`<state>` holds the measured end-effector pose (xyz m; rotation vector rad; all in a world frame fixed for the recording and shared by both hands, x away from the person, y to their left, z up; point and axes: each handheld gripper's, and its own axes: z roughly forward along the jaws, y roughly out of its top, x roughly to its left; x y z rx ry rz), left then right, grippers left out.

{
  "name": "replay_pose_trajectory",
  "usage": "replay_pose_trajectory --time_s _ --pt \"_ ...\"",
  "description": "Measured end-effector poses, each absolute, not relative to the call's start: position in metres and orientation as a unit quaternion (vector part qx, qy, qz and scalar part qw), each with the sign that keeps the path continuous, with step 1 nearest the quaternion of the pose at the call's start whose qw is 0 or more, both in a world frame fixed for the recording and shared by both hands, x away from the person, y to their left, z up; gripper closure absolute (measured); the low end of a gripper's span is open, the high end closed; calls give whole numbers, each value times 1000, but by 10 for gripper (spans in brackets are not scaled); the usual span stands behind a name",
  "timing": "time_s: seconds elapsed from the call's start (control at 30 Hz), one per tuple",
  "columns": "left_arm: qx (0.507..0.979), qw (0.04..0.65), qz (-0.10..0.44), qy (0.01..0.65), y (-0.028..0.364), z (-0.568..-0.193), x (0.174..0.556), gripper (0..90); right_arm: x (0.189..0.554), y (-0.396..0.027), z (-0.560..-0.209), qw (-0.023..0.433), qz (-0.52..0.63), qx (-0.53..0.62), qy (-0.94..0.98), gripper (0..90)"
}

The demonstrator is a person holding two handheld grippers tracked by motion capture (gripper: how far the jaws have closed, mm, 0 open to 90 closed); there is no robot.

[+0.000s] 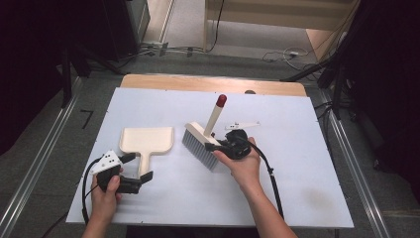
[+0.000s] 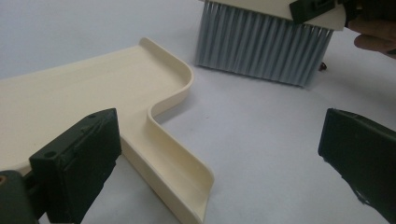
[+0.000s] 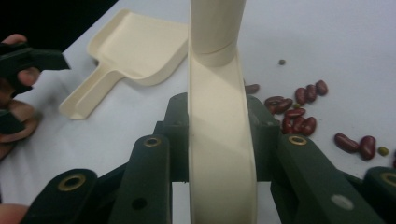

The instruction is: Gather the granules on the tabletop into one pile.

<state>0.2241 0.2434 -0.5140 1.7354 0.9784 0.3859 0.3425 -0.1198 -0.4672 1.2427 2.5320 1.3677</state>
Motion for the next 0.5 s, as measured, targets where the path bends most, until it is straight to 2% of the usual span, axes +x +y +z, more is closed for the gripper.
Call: replay_pose_trajectory --time_s 0.5 --pt "727 528 157 409 243 -514 225 0 358 -173 -469 39 432 471 768 654"
